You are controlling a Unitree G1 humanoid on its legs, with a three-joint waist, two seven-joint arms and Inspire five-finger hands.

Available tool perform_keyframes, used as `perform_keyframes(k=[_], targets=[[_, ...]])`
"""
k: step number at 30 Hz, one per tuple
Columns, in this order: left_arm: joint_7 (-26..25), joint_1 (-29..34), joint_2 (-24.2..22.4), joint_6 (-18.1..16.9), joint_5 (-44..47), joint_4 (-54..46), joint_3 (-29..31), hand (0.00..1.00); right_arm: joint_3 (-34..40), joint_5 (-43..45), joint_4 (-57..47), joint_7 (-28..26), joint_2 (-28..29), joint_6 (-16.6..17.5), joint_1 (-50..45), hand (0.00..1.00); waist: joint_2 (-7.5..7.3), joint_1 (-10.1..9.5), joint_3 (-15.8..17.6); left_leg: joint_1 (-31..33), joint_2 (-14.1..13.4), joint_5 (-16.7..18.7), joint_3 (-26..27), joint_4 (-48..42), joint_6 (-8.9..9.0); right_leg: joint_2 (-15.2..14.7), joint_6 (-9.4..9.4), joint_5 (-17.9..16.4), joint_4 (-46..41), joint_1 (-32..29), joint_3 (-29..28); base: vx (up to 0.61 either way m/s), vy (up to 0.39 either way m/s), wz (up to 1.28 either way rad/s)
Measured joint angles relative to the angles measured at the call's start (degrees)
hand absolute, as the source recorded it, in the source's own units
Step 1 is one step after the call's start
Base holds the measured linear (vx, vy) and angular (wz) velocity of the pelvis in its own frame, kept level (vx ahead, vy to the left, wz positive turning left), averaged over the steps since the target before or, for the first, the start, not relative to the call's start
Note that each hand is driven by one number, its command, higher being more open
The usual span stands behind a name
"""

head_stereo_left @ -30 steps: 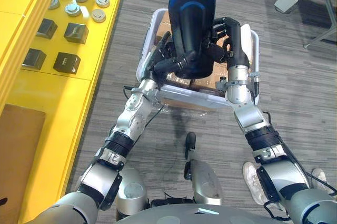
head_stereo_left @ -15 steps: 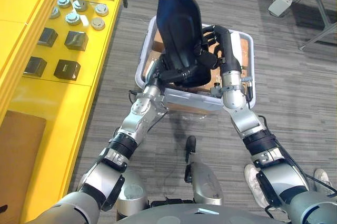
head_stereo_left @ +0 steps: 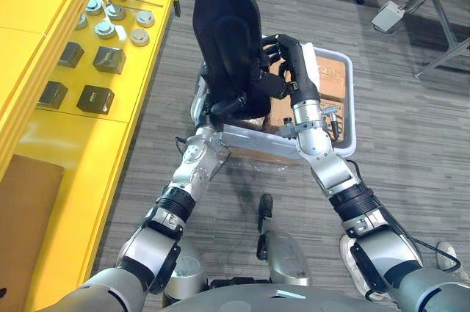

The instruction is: Walk over and take three plastic housings, then place them on the shelf

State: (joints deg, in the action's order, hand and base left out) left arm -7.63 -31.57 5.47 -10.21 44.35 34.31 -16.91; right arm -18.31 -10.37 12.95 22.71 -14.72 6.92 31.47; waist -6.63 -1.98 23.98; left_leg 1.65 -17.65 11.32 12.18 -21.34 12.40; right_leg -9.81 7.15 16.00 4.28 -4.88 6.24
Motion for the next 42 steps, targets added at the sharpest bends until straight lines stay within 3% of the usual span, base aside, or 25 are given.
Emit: perform_keyframes(k=[3, 9, 13, 17, 18, 21, 25, 27, 35, 37, 42], targets=[[3.26, 0.01, 0.03, 0.0, 0.57, 0.03, 0.0, 0.0, 0.8, -0.01, 0.0, 0.51, 0.0, 0.0, -0.11, 0.0, -0.07, 0.16, -0.04, 0.0, 0.0, 0.04, 0.01, 0.11, -0.03, 0.0, 0.0, 0.0, 0.0, 0.0, 0.04, 0.03, 0.031, 0.01], [17.81, 0.68, 0.32, -0.98, 5.57, 1.51, -0.39, 0.0, 3.67, 0.27, -0.4, 1.42, 1.08, 0.31, -0.7, 0.0, -0.57, 0.64, -0.37, -0.23, 0.01, 0.02, 0.28, 0.6, -0.05, 0.0, 0.0, -0.01, 0.03, 0.07, 0.07, 0.0, 0.0, 0.0], [24.52, 0.96, 1.78, -0.96, 9.66, 2.24, -0.9, 0.0, 3.4, 2.36, -3.28, 1.71, 2.27, 3.03, -3.43, 0.0, -1.19, 1.08, -0.85, -1.18, 0.08, -0.19, 0.9, 1.51, -0.12, -0.03, 0.02, -0.06, 0.09, 0.34, -0.11, -0.01, 0.01, -0.03], [29.26, 4.56, 2.03, -0.79, 12.02, 1.86, -0.72, 0.0, 2.51, 2.29, -4.55, 1.82, 4.12, 6.56, -7.76, 0.0, -0.99, 1.62, -3.88, -2.32, 0.25, -1.19, 1.35, 4.19, -0.01, -0.02, -0.27, -0.38, 0.16, 0.36, 0.3, 0.02, 0.0, 0.01], [29.36, 4.95, 2.07, -0.77, 12.01, 1.51, -0.76, 0.0, 2.5, 2.3, -4.81, 1.82, 4.12, 6.85, -8.27, 1.0, -0.98, 1.62, -4.06, -2.42, 0.33, -1.34, 1.35, 4.49, -0.05, -0.07, -0.28, -0.39, 0.16, 0.37, 0.49, 0.03, 0.005, 0.03], [29.45, 5.97, 2.1, -0.72, 12.01, 1.07, -0.83, 0.0, 2.45, 2.33, -4.87, 1.49, 4.38, 8.09, -9.78, 1.0, -0.87, 1.65, -4.68, -3.23, 1.02, -2.44, 1.34, 6.58, -0.05, -0.55, -0.15, -0.55, 0.16, 0.4, 0.9, 0.0, 0.004, 0.05], [28.97, 11.93, 2.1, -0.52, 11.57, -5.2, -0.76, 0.0, 2.38, 2.23, -5.53, 0.2, 4.37, 13.18, -14.18, 1.0, 0.63, 1.99, -5.82, -4.33, 1.47, -3.74, 1.0, 9.35, -0.07, -0.84, 0.1, -1.03, 0.17, 1.0, 1.92, 0.02, 0.008, 0.1], [28.36, 13.71, 2.02, -0.52, 11.26, -7.2, -0.8, 0.0, 2.39, 2.19, -6.51, 0.24, 4.37, 13.7, -15.35, 1.0, 1.16, 1.97, -6.18, -4.81, 1.53, -4.05, 0.84, 10.17, -0.03, -0.88, 0.24, -1.25, 0.17, 1.33, 2.33, 0.01, 0.013, 0.11], [17.34, 24.69, -0.16, -0.76, 0.59, -18.23, 2.66, 0.0, 3.94, 3.43, -11.37, 2.05, 7.23, 11.39, -26.86, 1.0, 4.47, 0.76, -10.92, -7.14, 2.59, -6.03, 0.73, 14.62, -0.09, -1.54, 0.59, -1.75, 0.2, 2.05, 4.5, 0.02, 0.017, 0.06], [13.43, 26.7, -2.35, -1.41, -2.91, -19.2, 6.57, 0.0, 4.93, 0.29, -11.41, 2.11, 7.34, 10.24, -29.59, 1.0, 4.97, 0.85, -11.65, -7.43, 2.94, -6.4, 0.8, 15.39, -0.23, -1.82, 0.6, -1.76, 0.2, 2.07, 4.58, 0.0, 0.0, 0.0], [4.12, 31.77, -3.64, -4.03, -15.51, -21.51, 7.53, 0.0, 5.99, -0.47, -11.59, 2.1, 9.32, 8.72, -35.81, 1.0, 5.7, 0.74, -12.53, -8.2, 3.07, -6.81, 0.91, 16.78, -0.4, -1.86, 0.89, -2.0, 0.23, 2.26, 4.85, 0.0, 0.0, 0.0]])
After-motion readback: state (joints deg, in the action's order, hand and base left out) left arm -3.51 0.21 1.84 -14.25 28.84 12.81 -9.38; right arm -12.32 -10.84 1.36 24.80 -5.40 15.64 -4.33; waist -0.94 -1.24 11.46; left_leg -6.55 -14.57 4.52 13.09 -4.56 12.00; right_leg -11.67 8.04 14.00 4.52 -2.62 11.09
